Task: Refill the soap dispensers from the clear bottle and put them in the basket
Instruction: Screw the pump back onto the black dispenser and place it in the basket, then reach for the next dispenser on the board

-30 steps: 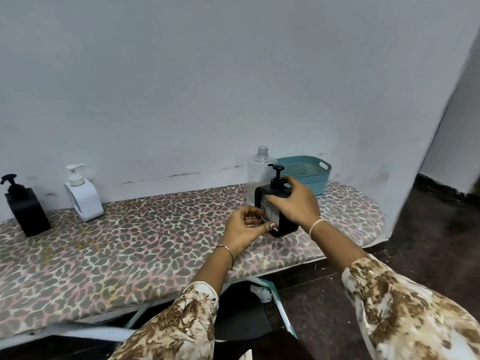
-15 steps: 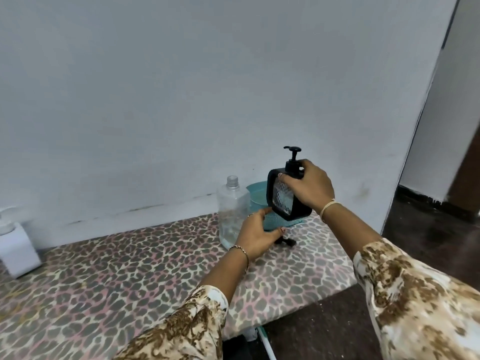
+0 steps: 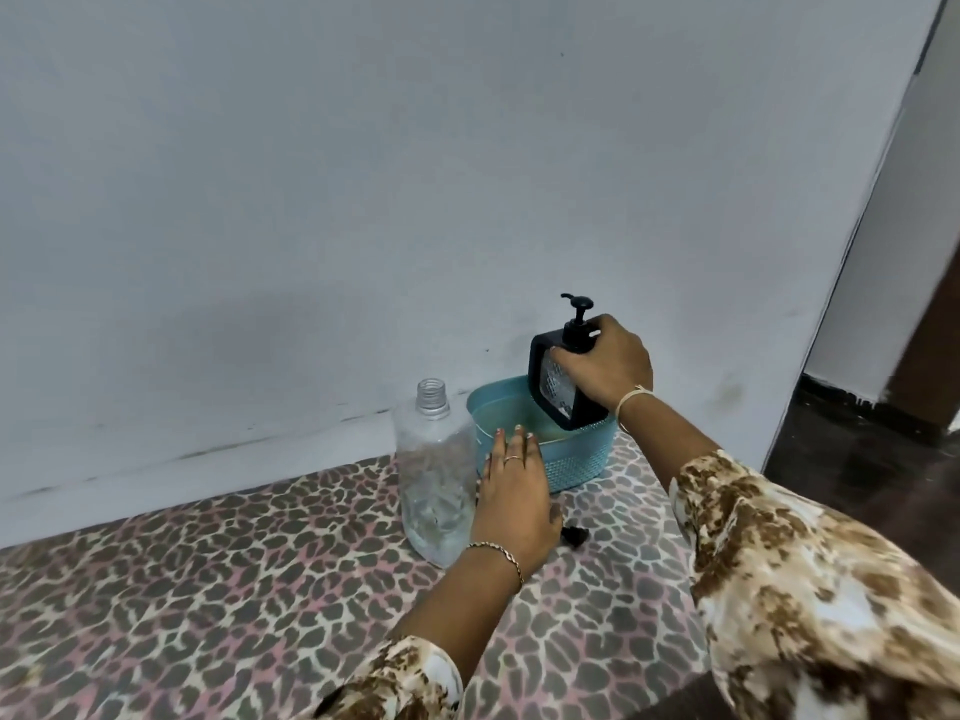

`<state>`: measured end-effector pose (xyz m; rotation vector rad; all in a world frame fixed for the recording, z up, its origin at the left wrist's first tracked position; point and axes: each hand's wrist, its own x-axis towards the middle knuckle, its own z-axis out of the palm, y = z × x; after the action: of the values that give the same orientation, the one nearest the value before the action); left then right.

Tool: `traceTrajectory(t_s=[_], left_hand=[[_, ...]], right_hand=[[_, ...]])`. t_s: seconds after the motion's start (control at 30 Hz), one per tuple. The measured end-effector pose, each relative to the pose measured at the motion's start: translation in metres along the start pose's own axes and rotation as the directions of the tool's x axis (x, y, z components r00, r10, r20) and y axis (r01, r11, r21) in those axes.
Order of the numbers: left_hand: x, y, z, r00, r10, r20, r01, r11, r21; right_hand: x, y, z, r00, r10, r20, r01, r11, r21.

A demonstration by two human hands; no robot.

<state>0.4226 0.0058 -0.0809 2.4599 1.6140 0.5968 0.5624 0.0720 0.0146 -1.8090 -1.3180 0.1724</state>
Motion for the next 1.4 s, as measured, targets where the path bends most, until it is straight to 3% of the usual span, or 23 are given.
traceTrajectory(t_s=[0.23,0.33,0.7,0.83,0.97,1.07,1.23,1.4], left_hand=[[-0.004,-0.005,0.012,0.998,0.021,-0.060,-0.020,1.000,0.012],[-0.005,-0.005,0.014,0.995,0.038,-0.092,-0.035,0.999,0.025],[-0.005,-0.005,0.014,0.994,0.029,-0.108,-0.032,0.999,-0.023],[-0.004,-0.006,0.010,0.996,0.019,-0.087,-0.025,0.998,-0.064],[-0.005,-0.006,0.005,0.998,0.044,-0.042,-0.046,0.998,-0.045],[-0.014,-0.004,0.001,0.995,0.076,-0.057,-0.081,0.992,-0.099],[-0.046,-0.006,-0.012,0.968,0.125,-0.216,-0.172,0.962,-0.212],[-0.091,-0.029,-0.024,0.943,0.041,-0.330,-0.133,0.956,-0.263]], right_hand=[[0.012,0.035,0.036,0.993,0.089,0.080,-0.086,0.996,-0.036],[0.015,0.045,0.046,0.993,0.096,0.074,-0.083,0.984,-0.159],[0.013,0.053,0.050,0.996,0.073,0.051,-0.052,0.940,-0.338],[0.004,0.051,0.042,0.993,0.107,0.043,-0.091,0.958,-0.271],[-0.017,0.050,0.034,0.996,0.071,-0.056,-0.082,0.970,-0.228],[-0.038,0.046,0.029,0.993,-0.013,-0.115,-0.010,0.980,-0.197],[-0.089,0.039,0.027,0.952,-0.249,-0.178,0.235,0.967,-0.099],[-0.152,0.026,0.037,0.873,-0.473,-0.120,0.472,0.881,-0.036]])
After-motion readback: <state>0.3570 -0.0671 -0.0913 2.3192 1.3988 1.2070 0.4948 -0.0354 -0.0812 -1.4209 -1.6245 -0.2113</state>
